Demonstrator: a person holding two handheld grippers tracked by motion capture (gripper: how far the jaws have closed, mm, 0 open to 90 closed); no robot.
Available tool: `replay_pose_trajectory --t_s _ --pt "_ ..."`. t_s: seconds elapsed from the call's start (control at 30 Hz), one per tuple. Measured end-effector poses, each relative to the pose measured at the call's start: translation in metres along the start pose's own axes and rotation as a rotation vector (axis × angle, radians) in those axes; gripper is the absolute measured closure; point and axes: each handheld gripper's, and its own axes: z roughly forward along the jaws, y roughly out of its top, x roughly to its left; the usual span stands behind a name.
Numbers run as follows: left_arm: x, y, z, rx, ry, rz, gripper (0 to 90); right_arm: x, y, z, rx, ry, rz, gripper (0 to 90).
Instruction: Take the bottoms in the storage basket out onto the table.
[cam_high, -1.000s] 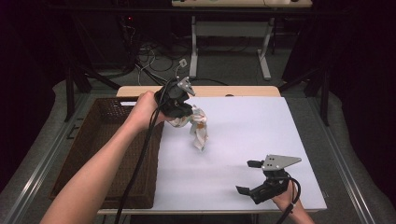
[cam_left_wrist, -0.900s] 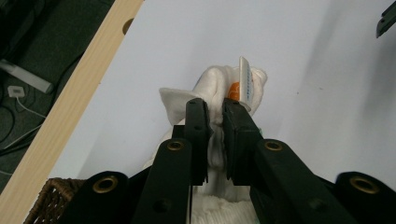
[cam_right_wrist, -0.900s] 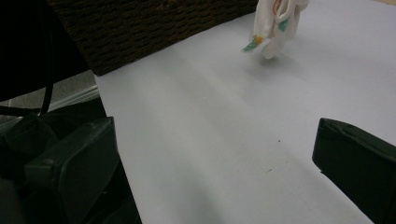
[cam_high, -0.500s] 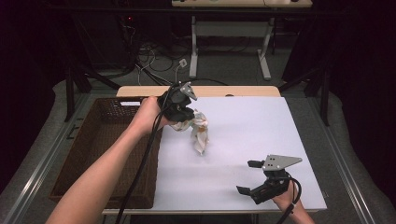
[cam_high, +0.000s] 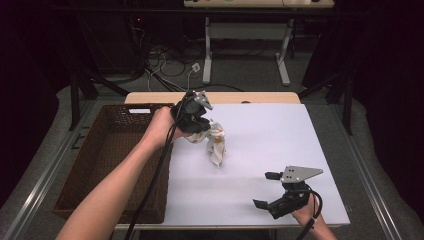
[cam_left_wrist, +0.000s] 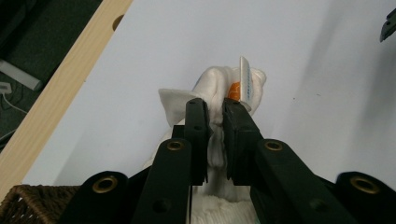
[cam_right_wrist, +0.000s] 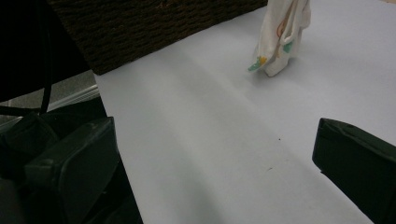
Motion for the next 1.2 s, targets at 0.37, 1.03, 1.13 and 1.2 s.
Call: replay_pose_trajectory --t_s 0.37,1.03,1.13,1.2 --pt "-0.005 -0.004 0.02 -0.019 -0.013 -0.027 81.2 0.0 0.0 -0.002 0.001 0.001 -0.004 0.0" --pt "-0.016 -0.019 0.052 -0.05 -0.04 -0.081 80.5 0.0 0.0 -0.002 0.003 0.003 0.001 0.0" --pt "-0.017 -0.022 0.057 -0.047 -0.044 -0.086 80.4 0.0 0.0 -0.002 0.003 0.004 0.001 0.0" --pt "-0.018 -0.023 0.06 -0.051 -0.04 -0.092 80.4 0.0 0.0 -0.002 0.004 0.004 0.002 0.0"
